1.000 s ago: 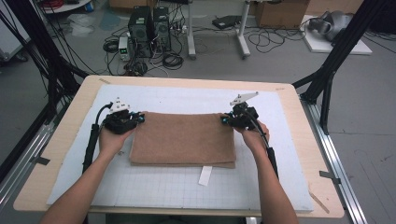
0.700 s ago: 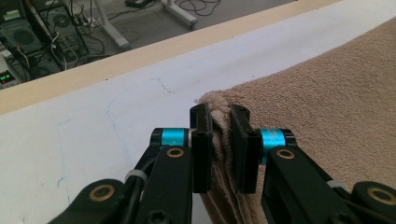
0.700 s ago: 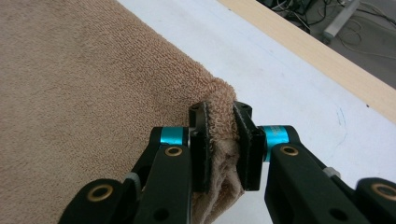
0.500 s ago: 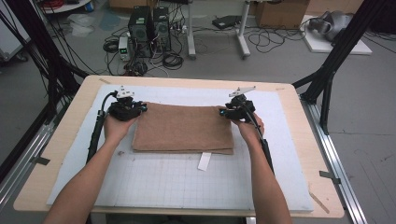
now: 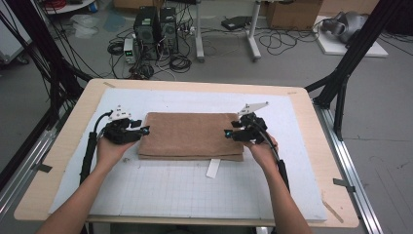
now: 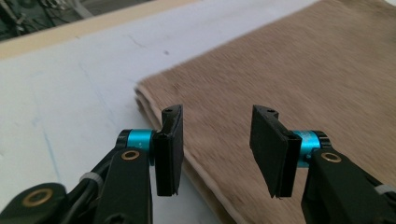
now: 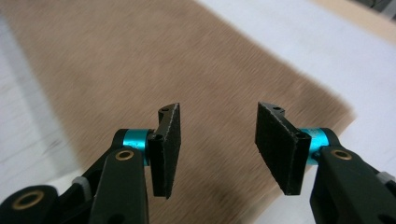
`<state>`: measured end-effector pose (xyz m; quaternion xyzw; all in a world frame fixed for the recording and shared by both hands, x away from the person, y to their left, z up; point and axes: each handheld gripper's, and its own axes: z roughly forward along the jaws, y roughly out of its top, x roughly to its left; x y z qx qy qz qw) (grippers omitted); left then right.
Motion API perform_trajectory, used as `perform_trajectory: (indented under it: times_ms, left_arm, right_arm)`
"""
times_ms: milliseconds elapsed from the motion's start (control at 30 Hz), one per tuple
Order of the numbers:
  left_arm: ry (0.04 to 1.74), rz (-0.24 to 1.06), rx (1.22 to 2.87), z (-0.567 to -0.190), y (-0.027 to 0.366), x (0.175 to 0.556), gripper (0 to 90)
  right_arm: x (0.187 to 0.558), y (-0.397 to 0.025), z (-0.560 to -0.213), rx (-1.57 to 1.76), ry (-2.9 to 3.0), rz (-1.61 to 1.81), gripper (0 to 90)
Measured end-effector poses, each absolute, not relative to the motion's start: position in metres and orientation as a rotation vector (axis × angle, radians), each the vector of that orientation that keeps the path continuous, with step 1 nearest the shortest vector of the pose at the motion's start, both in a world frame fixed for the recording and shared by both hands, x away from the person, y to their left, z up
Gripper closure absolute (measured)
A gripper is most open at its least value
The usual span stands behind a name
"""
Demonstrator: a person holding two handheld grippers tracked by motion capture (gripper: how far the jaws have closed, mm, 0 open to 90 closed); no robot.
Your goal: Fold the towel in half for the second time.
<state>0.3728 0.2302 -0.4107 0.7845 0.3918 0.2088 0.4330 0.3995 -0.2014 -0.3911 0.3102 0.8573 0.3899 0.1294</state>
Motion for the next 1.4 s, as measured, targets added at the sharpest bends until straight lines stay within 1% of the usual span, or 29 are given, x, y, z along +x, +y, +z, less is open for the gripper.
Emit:
perform_trajectory:
  times_ms: [167, 200, 267, 533, 733, 767, 800, 900, 1000, 1100, 1200, 1400]
  left_arm:
    - [0.955, 0.505, 2.027, -0.425, 0.227, 0.353, 57.8]
    - [0.952, 0.494, 2.036, -0.428, 0.227, 0.351, 59.7]
    - [0.966, 0.478, 2.064, -0.434, 0.227, 0.349, 59.9]
    - [0.98, 0.465, 2.073, -0.439, 0.227, 0.345, 59.8]
    - [0.98, 0.465, 2.07, -0.439, 0.228, 0.345, 59.1]
    - [0.98, 0.465, 2.07, -0.439, 0.228, 0.345, 57.5]
    - [0.991, 0.462, 2.046, -0.437, 0.23, 0.345, 55.0]
    - [0.991, 0.45, 2.014, -0.434, 0.232, 0.345, 51.6]
    - [0.983, 0.441, 1.999, -0.432, 0.233, 0.344, 46.6]
    - [0.973, 0.429, 1.987, -0.431, 0.233, 0.342, 42.7]
    - [0.961, 0.428, 1.977, -0.427, 0.232, 0.339, 38.5]
    - [0.94, 0.421, 1.987, -0.422, 0.233, 0.329, 30.8]
  right_arm:
    - [0.381, -0.202, -0.409, 0.9, 2.54, 1.082, 52.8]
    - [0.379, -0.203, -0.412, 0.91, 2.554, 1.07, 53.0]
    - [0.376, -0.201, -0.417, 0.928, 2.589, 1.039, 53.0]
    - [0.365, -0.199, -0.428, 0.928, 2.545, 1.023, 53.8]
    - [0.363, -0.201, -0.431, 0.93, 2.526, 1.048, 53.6]
    - [0.363, -0.201, -0.431, 0.938, 2.525, 1.056, 52.6]
    - [0.363, -0.202, -0.429, 0.928, 2.513, 1.059, 49.7]
    - [0.363, -0.206, -0.425, 0.945, 2.482, 1.087, 43.9]
    - [0.364, -0.212, -0.423, 0.988, 2.452, 1.097, 35.6]
    - [0.365, -0.216, -0.422, 1.021, 2.441, 1.111, 29.5]
    - [0.363, -0.218, -0.421, 1.032, 2.433, 1.106, 25.6]
    - [0.354, -0.221, -0.415, 1.015, 2.426, 1.136, 21.2]
